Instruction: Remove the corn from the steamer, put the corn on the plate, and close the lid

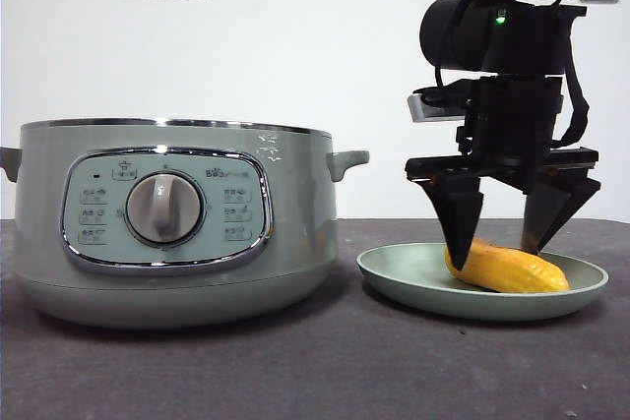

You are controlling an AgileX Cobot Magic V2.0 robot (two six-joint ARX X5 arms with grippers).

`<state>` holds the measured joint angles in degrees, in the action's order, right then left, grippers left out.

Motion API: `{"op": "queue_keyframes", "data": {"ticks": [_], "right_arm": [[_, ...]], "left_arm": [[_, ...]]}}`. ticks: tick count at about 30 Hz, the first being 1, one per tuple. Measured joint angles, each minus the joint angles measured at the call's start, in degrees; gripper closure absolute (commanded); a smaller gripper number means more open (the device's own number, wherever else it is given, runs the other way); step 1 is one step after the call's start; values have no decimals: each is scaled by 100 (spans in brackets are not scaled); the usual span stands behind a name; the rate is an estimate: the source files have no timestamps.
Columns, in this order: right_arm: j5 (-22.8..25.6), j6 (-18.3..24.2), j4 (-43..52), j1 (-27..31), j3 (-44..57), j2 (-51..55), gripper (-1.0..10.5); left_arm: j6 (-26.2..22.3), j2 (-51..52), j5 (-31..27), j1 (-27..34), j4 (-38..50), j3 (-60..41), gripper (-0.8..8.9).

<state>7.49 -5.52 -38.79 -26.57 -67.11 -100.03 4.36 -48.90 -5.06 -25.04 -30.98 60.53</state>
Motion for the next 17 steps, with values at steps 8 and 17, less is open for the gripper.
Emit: {"op": "queue_keyframes", "data": {"ticks": [8,17], "right_arm": [[0,-79,-90,-4,17,1110,537],[0,-96,-339,-4,17,2455,537]], "left_arm": [[122,-570,638,-22,299,0,822],[173,-1449,699,-151,750,0,822]]}}
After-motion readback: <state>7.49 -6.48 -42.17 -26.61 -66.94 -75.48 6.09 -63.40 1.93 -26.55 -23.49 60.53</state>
